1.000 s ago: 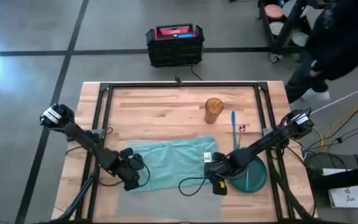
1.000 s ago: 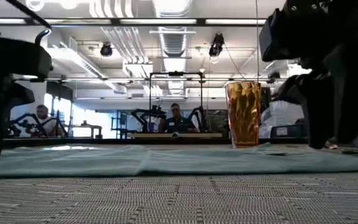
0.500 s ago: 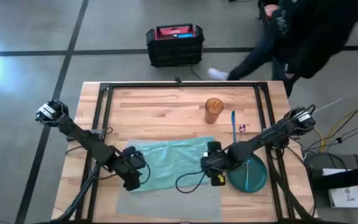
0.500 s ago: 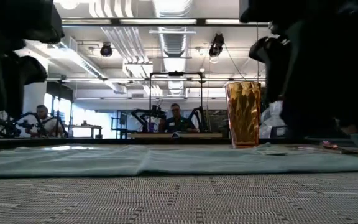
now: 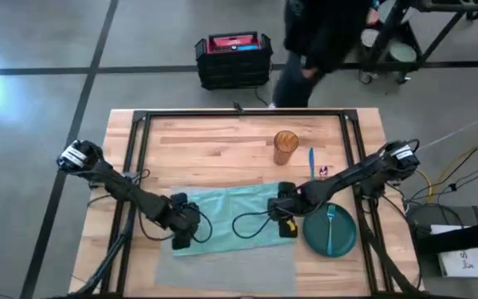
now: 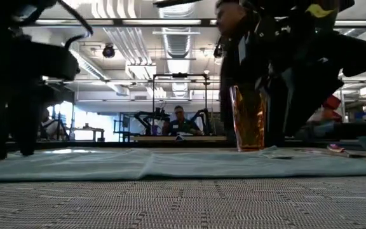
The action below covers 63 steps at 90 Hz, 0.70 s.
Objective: Set table place
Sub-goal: Fold the blue table napkin
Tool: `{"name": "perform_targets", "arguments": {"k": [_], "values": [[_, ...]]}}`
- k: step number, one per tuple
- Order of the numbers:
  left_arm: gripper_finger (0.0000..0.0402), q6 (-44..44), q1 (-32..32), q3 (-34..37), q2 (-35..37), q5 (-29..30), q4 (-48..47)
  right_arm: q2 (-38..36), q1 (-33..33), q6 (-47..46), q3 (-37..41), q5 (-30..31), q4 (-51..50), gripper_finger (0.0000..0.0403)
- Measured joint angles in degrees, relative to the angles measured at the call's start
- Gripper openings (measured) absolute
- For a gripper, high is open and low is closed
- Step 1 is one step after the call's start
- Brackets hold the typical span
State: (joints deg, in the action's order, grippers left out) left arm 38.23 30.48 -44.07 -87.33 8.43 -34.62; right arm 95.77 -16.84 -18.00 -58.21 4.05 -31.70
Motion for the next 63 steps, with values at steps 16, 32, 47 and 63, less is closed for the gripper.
{"name": "perform_targets", "arguments": {"k": [16,32,47,63], "values": [[0.0176,0.4,0.0,0.0,-1.2,0.2,0.3,0.0,0.0,2.1,0.4,0.2,1.2,0.024],[0.0159,0.7,0.0,0.1,-1.1,0.2,0.4,0.6,0.0,2.6,1.1,0.5,1.7,0.023],[0.0159,0.8,0.0,0.2,-1.1,0.3,0.5,3.4,0.0,3.9,1.2,0.5,3.8,0.0231],[0.0172,0.8,0.0,0.2,-1.1,0.5,0.5,5.2,0.0,4.1,1.1,1.9,3.8,0.0235]]}}
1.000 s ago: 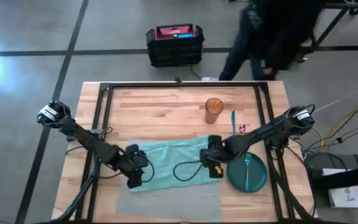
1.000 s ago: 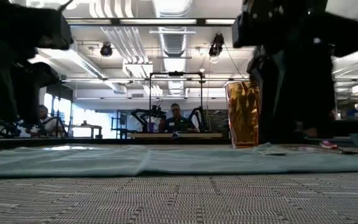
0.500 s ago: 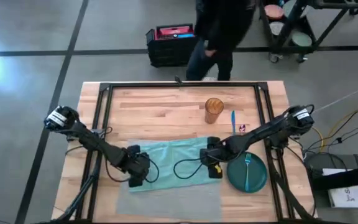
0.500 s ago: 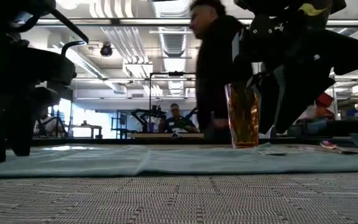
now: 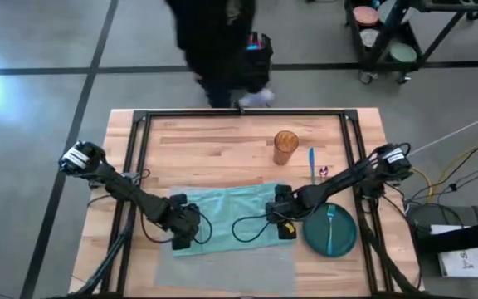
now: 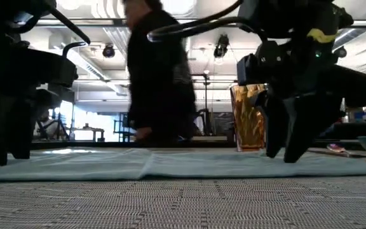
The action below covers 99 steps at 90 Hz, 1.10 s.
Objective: Set table place
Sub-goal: Fold the blue table napkin
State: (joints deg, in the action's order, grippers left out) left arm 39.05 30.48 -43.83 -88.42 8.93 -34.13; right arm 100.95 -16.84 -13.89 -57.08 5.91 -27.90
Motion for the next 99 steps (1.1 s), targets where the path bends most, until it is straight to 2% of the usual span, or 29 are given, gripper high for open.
{"name": "perform_targets", "arguments": {"k": [32,51,66,85,99], "values": [[0.0175,0.0,0.0,0.0,0.0,0.1,0.1,-2.2,0.6,0.6,-1.9,1.5,-1.1,0.023],[0.016,-0.1,0.0,0.0,0.0,-0.3,0.1,0.2,1.3,0.8,0.2,-1.2,-0.8,0.025],[0.0148,-0.5,0.0,0.1,-0.1,-0.4,0.2,2.3,1.4,0.6,0.2,-2.6,-0.5,0.0251],[0.0125,-0.5,0.0,0.1,-0.1,-0.5,0.3,2.4,1.4,0.6,0.4,-2.9,-0.2,0.0218],[0.0091,-0.6,0.0,0.1,-0.3,-0.5,0.5,2.5,1.4,2.0,0.4,-3.2,-0.1,0.0167]]}}
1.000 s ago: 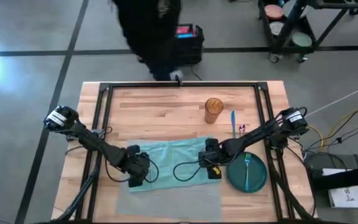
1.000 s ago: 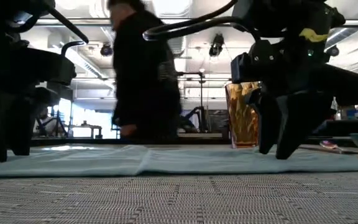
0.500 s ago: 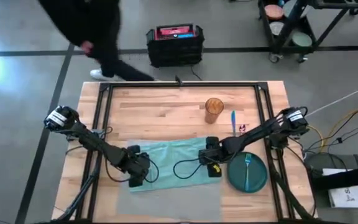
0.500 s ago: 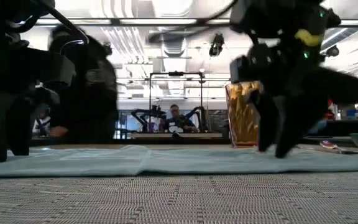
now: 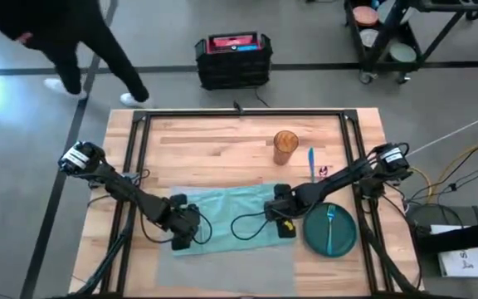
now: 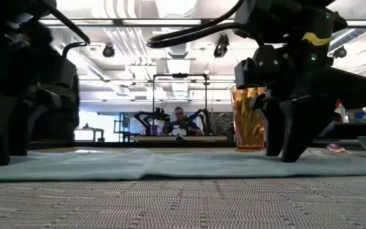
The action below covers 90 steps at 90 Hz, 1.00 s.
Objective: Set table place
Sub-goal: Fold the blue table napkin
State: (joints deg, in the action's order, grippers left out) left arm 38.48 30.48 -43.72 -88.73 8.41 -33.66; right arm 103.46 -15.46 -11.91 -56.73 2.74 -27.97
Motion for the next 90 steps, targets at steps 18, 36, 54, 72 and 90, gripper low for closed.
{"name": "perform_targets", "arguments": {"k": [18,36,54,72,90], "values": [[0.0027,-0.3,0.0,0.0,-0.2,0.2,-0.2,0.1,0.0,0.0,0.0,0.6,-0.1,0.0068],[0.0004,-0.3,0.0,0.0,-0.2,0.5,-0.4,0.1,0.1,-0.2,0.0,0.8,-0.1,0.0006],[0.0001,0.2,0.0,-0.1,0.7,1.4,-2.4,-1.1,-0.3,-1.0,0.0,0.8,-0.5,0.0002],[0.0,1.2,0.0,-3.2,4.1,2.2,-8.9,-5.2,-0.6,-1.1,0.1,-0.6,-2.0,0.0001],[0.0,1.2,0.0,-5.0,7.4,3.1,-14.1,-9.5,-0.5,-1.1,0.0,1.2,-3.6,0.0]]}}
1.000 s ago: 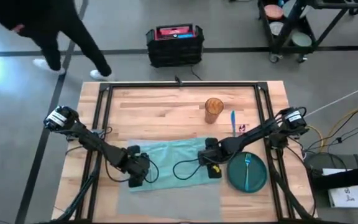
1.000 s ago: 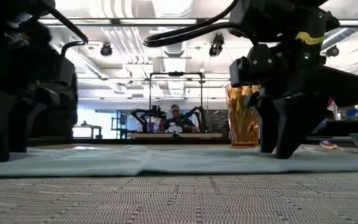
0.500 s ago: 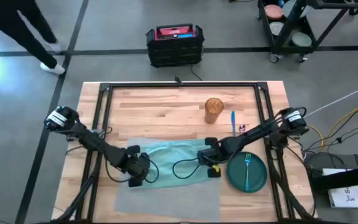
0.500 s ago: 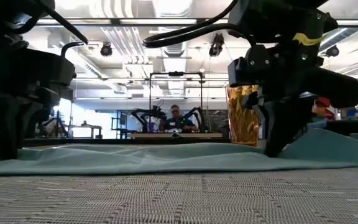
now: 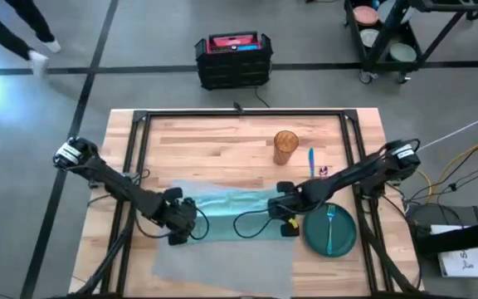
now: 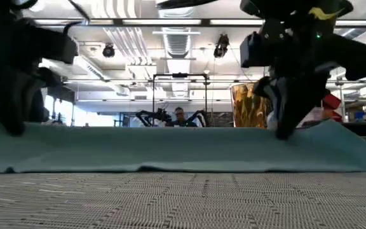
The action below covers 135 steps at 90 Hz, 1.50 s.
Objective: Set table place
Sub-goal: Fold the blue table napkin
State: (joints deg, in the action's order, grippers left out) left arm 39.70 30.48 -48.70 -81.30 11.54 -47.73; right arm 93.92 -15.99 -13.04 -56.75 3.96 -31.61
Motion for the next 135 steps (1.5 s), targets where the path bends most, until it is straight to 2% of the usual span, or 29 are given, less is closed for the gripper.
{"name": "perform_targets", "arguments": {"k": [36,71,84,110,127,135], "values": [[0.0,0.0,0.0,-0.1,7.2,0.3,-2.2,-6.8,0.0,-1.4,-0.1,0.6,-2.0,0.0],[0.0,-3.1,-0.2,-0.1,18.9,1.6,-5.1,-13.5,0.8,1.3,-0.2,1.1,-2.5,0.0],[0.0,-2.8,-0.2,-0.1,21.5,1.8,-5.0,-15.1,0.7,-1.1,-0.2,0.4,-2.5,0.0],[0.0,2.0,1.2,-0.1,20.6,-9.5,1.0,-15.8,-3.8,-11.6,-0.3,-5.4,-1.9,0.0],[0.0,4.5,6.5,-0.1,18.0,-13.4,11.5,-15.8,-10.2,-18.4,-0.3,-10.0,4.4,0.0],[0.0,4.3,8.0,-0.1,16.5,-13.4,11.8,-14.7,-12.2,-18.4,-0.3,-9.5,7.7,0.0]]}}
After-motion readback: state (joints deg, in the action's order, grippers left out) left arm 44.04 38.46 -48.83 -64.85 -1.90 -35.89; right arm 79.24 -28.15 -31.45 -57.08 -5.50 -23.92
